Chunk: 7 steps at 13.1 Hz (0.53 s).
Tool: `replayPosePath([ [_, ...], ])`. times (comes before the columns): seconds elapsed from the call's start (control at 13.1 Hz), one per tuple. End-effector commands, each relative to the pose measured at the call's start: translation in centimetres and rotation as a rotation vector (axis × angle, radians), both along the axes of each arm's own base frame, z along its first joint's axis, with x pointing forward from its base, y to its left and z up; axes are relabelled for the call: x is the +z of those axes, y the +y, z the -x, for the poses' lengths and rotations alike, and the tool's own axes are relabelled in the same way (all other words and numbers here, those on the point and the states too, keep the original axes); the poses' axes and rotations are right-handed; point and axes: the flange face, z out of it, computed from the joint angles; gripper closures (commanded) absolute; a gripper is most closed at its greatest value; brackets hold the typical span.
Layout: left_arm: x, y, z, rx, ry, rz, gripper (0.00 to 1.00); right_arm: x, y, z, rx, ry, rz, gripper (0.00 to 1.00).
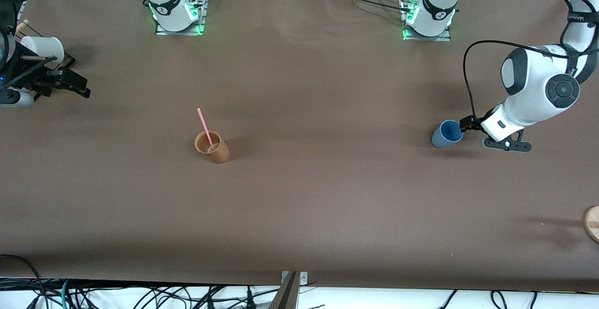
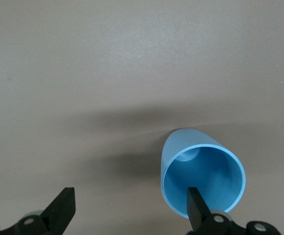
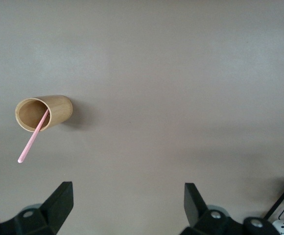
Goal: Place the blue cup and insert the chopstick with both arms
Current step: 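Lower the left gripper and close it on the blue cup rim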
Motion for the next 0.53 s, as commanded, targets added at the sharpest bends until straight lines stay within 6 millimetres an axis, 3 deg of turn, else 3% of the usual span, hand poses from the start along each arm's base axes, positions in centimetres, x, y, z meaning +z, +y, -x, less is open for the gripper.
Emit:
replayPosePath([
  [0.0,-1.2,-0.4,0.0,0.018,-0.017,0.022,0.00,0.0,-0.2,0.4,0.007,0.007,-0.021,0.00],
  [0.46,-3.5,-0.9,0.1,0.031,-0.025,0.017,0.03,0.0,-0.1,0.3,0.008,0.007,-0.023,0.00],
])
